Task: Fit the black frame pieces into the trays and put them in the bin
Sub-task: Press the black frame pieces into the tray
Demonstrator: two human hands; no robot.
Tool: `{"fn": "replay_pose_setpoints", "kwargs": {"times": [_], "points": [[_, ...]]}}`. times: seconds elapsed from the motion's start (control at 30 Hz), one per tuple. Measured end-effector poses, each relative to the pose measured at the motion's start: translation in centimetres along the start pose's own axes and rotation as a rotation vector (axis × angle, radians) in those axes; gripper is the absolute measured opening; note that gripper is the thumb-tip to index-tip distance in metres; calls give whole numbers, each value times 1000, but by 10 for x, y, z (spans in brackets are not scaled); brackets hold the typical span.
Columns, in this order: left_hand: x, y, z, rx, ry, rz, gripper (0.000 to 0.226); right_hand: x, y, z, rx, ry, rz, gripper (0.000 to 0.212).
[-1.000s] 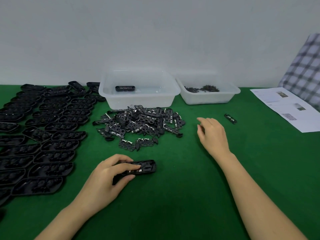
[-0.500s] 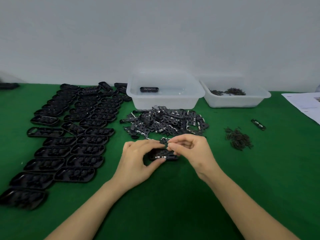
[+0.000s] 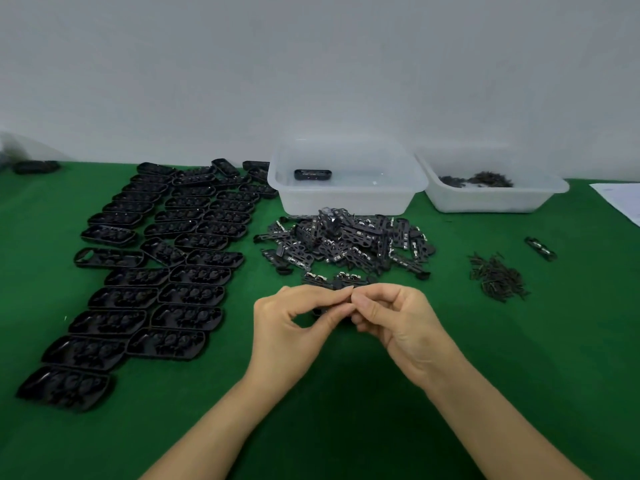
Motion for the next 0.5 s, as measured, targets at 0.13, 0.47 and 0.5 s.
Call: {"fn": "replay_pose_setpoints", "kwargs": {"times": [0.13,0.47,0.5], "points": [[2,-3,2,9,-22,-35,18,-1,0,2,106,119,92,14],[-21,-13,15,161,443,458,19,-12,-7,19,343,499,292,22],[-19,-12,14,160,413,418,17,-12,-8,19,346,513,310,24]]}}
Point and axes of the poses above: each hand's wrist, its own z-axis away from the middle knuckle, its own y-axis out of the back of the hand, x = y × z, the point moved 7 cm from there along -z, towards the middle knuckle, and after that the axes turned 7 degrees about -y, right-handed, at the moved point
